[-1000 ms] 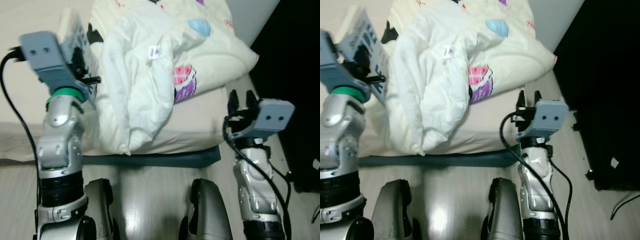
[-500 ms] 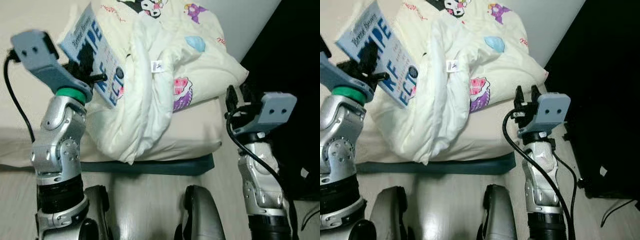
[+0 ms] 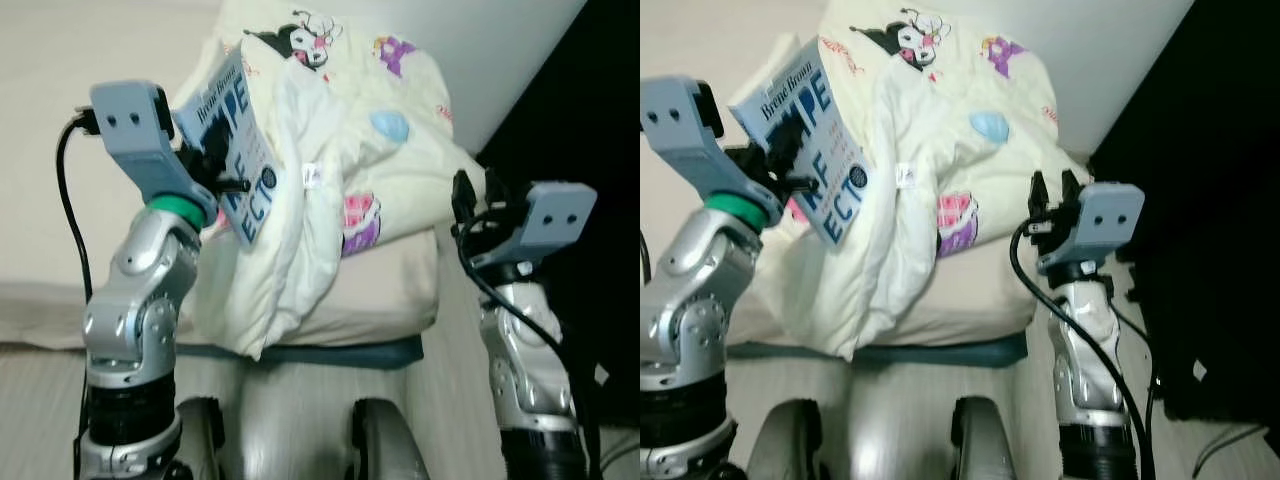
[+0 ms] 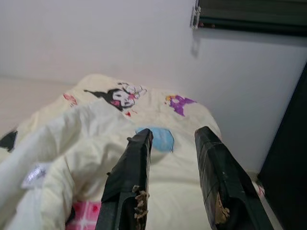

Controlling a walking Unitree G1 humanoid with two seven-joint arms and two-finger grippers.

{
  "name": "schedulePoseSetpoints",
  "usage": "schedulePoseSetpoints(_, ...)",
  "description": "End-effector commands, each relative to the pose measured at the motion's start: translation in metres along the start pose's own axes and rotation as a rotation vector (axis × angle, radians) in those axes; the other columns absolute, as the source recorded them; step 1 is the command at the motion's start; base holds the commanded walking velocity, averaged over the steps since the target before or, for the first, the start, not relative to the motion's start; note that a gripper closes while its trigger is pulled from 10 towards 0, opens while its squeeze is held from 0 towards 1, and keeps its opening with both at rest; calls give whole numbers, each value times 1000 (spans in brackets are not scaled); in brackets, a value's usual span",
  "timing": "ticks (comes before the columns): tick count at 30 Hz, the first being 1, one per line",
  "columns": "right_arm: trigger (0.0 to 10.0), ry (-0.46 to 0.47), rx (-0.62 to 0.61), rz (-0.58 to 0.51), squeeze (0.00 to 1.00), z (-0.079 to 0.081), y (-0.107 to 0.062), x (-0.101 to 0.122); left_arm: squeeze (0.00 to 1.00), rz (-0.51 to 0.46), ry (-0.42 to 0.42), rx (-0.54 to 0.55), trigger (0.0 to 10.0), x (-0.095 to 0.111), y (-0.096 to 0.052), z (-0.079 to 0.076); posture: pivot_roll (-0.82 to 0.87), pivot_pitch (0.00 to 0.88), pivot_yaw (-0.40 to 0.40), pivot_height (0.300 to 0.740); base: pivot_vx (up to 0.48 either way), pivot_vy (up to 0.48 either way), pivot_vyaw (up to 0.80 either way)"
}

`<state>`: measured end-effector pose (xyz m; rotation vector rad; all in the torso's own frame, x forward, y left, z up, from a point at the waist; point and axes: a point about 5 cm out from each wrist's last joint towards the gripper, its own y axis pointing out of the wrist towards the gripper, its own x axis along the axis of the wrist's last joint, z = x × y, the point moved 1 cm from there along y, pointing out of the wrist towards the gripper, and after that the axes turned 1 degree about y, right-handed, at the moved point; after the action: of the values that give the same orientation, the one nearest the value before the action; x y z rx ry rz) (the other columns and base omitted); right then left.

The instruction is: Clean up the room

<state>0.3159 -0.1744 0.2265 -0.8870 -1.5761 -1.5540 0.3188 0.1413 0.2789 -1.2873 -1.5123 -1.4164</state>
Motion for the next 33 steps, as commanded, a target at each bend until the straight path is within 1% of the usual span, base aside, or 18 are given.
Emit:
schedulePoseSetpoints(1,10000,4,-17,28,0,-6,-4,-6,0,2,6,-35,10000,-5,-2,-6,54,99,-68,638,0,0,0)
schedulePoseSetpoints(5,10000,6,-16,36,0,-7,-5,-9,0,43,35,-55,10000,-23,-7,-8,52,95,-71,653,0,0,0)
schedulePoseSetpoints(6,10000,6,-16,36,0,-7,-5,-9,0,43,35,-55,10000,-23,-7,-8,52,95,-71,653,0,0,0)
schedulePoseSetpoints(8,10000,5,-15,45,0,-8,-6,-11,0,82,41,-65,10000,-33,-10,-8,50,94,-71,662,0,0,0)
schedulePoseSetpoints(9,10000,5,-15,45,0,-8,-6,-11,0,82,41,-65,10000,-33,-10,-8,50,94,-71,662,0,0,0)
schedulePoseSetpoints(11,10000,-7,-20,62,0,-10,-10,-16,0,115,77,-63,10000,-47,-14,-5,50,94,-71,672,0,0,0)
schedulePoseSetpoints(12,10000,-7,-20,62,0,-10,-10,-16,0,115,77,-63,10000,-47,-14,-5,50,94,-71,672,0,0,0)
schedulePoseSetpoints(13,10000,-11,-24,73,0,-12,-12,-20,0,124,88,-42,10000,-52,-16,-1,42,90,-68,677,0,0,0)
schedulePoseSetpoints(15,10000,-14,-27,79,0,-13,-14,-22,0,128,94,-27,10000,-55,-17,2,42,90,-68,682,0,0,0)
schedulePoseSetpoints(18,10000,-21,-29,96,0,-15,-18,-26,0,50,111,67,10000,-41,-10,17,41,87,-72,697,0,0,0)
schedulePoseSetpoints(19,10000,-22,-28,98,0,-14,-18,-27,0,34,119,76,10000,-38,-8,18,41,86,-73,702,0,0,0)
schedulePoseSetpoints(24,10000,-23,-25,98,0,-14,-18,-27,0,30,122,68,10000,-37,-5,18,41,86,-73,712,0,0,0)
schedulePoseSetpoints(25,10000,-24,-25,97,0,-14,-18,-28,0,48,120,55,10000,-42,-6,18,41,86,-73,722,0,0,0)
schedulePoseSetpoints(27,10000,-24,-26,98,0,-14,-18,-28,0,60,119,50,10000,-46,-7,17,41,86,-73,726,0,0,0)
schedulePoseSetpoints(28,10000,-23,-29,103,0,-15,-19,-30,0,81,129,39,10000,-53,-10,17,38,83,-67,731,0,0,0)
schedulePoseSetpoints(29,10000,-23,-29,103,0,-15,-19,-30,0,81,129,39,10000,-53,-10,17,38,83,-67,731,0,0,0)
schedulePoseSetpoints(32,10000,-3,-46,144,0,-15,-25,-40,0,156,161,10,10000,-76,-18,17,37,80,-63,740,0,0,0)
schedulePoseSetpoints(33,10000,21,-64,172,0,-16,-27,-45,0,180,159,10,10000,-83,-20,18,37,80,-63,740,0,0,0)
